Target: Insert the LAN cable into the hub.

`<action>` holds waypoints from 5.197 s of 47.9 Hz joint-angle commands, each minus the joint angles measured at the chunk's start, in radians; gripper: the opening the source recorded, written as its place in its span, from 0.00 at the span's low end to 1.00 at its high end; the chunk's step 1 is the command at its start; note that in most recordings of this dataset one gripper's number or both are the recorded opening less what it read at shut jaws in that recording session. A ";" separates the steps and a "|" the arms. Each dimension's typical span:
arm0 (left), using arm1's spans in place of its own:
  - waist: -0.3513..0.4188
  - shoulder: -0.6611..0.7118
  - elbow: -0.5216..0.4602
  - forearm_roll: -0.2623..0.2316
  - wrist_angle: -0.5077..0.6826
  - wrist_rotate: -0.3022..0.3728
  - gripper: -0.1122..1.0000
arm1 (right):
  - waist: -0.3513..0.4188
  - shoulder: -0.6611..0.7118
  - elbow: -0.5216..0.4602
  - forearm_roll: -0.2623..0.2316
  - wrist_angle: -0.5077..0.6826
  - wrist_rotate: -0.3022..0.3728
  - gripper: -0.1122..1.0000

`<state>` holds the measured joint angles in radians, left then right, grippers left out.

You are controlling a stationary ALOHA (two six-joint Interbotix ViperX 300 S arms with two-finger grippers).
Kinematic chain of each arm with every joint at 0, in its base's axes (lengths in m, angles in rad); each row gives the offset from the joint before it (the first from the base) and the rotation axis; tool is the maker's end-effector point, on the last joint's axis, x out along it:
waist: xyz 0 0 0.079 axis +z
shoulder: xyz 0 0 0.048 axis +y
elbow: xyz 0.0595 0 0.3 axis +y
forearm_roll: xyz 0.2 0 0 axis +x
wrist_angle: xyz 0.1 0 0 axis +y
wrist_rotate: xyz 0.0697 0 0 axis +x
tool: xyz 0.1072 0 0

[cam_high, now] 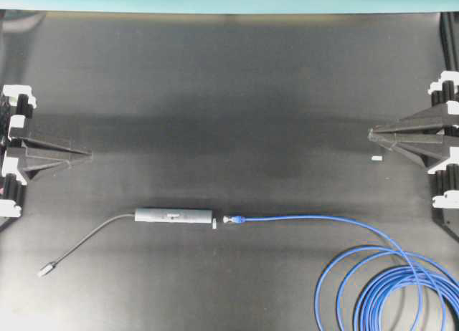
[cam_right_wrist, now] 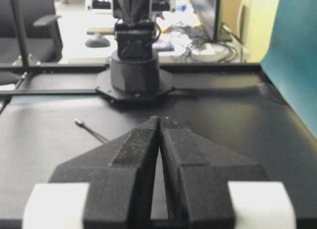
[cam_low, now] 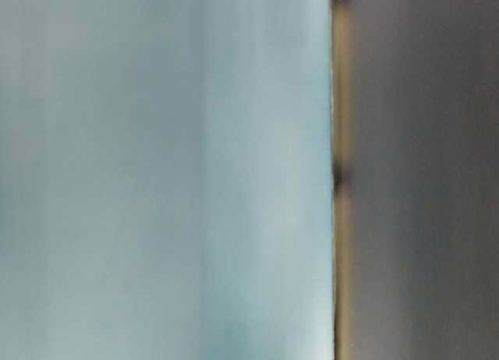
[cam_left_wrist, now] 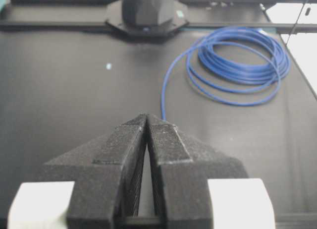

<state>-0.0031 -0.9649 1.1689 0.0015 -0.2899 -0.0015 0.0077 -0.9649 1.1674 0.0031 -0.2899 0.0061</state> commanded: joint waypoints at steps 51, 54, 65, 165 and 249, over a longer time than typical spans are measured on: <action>-0.020 0.360 0.060 0.044 -0.337 -0.192 0.84 | 0.043 0.525 -0.284 0.064 0.296 0.084 0.50; -0.021 0.387 0.086 0.044 -0.394 -0.192 0.78 | 0.046 0.531 -0.293 0.064 0.296 0.084 0.66; -0.021 0.540 0.137 0.043 -0.503 -0.193 0.74 | 0.057 0.558 -0.311 0.064 0.298 0.086 0.83; -0.084 0.904 -0.140 0.044 -0.316 -0.135 0.35 | 0.144 0.776 -0.275 0.028 0.195 0.132 0.82; -0.083 0.709 -0.152 0.044 0.003 -0.163 0.35 | 0.143 1.236 -0.426 0.034 0.034 0.078 0.64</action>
<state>-0.0844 -0.2439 1.0247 0.0430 -0.2823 -0.1626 0.1289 0.2592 0.7394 0.0353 -0.2654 0.0813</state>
